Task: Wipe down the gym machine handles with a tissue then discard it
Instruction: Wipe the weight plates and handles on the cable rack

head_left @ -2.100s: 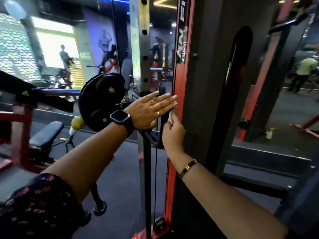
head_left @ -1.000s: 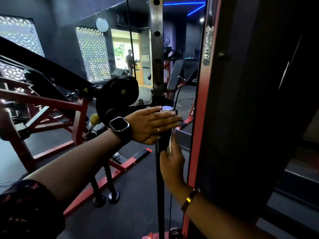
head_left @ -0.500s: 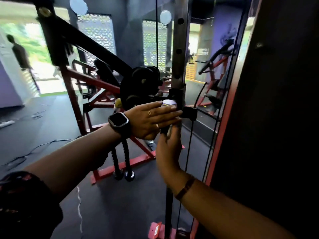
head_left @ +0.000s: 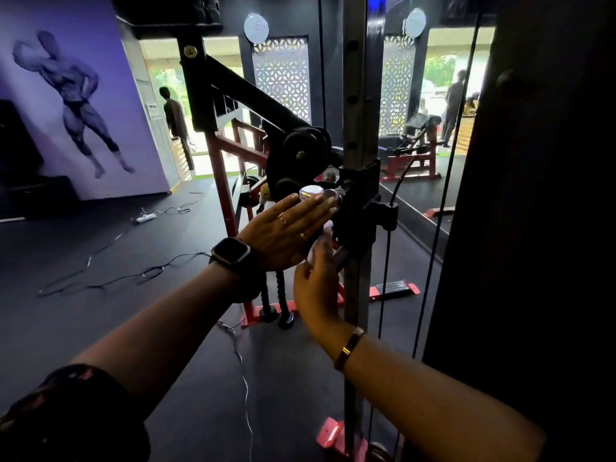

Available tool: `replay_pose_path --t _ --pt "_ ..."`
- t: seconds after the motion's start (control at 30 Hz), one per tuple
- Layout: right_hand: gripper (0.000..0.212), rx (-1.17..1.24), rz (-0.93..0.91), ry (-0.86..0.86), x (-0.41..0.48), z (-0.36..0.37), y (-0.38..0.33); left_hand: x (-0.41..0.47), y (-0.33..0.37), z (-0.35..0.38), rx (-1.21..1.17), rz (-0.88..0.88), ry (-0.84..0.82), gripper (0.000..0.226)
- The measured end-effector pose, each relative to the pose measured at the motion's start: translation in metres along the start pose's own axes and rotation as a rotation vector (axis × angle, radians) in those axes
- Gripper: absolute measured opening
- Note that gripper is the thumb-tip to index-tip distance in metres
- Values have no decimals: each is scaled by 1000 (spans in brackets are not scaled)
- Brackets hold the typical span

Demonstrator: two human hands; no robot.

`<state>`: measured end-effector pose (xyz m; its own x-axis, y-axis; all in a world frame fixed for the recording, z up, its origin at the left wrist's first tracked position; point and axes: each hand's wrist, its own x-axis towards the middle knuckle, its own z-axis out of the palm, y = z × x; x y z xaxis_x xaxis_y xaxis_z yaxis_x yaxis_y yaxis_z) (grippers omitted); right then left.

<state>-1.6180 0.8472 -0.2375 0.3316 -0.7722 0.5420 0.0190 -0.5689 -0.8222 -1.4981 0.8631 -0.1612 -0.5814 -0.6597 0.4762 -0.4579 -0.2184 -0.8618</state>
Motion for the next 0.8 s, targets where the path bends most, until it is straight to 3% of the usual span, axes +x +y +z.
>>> replay_pose_path --t 0.13,0.27,0.4,0.53,0.67,0.73,0.8 --pt "88 21 -47 -112 -23 -20 34 2 7 -8 -58 -50 -46 57" --pt "54 -204 -98 -240 12 -33 69 5 22 -15 -117 -134 -53 59" --pt "49 -509 -257 -392 38 -42 89 2 34 -10 -109 -168 -106 67" --pt "44 -361 -90 -287 14 -40 69 0 38 -5 -121 -189 -67 65" --pt "36 -103 176 -369 33 -42 46 -2 42 4 -109 -198 -42 68" --pt "36 -69 172 -375 34 -45 42 -3 44 8 -109 -204 -22 68" --pt "39 -181 27 -355 21 -46 45 -2 46 9 -127 -224 3 68"
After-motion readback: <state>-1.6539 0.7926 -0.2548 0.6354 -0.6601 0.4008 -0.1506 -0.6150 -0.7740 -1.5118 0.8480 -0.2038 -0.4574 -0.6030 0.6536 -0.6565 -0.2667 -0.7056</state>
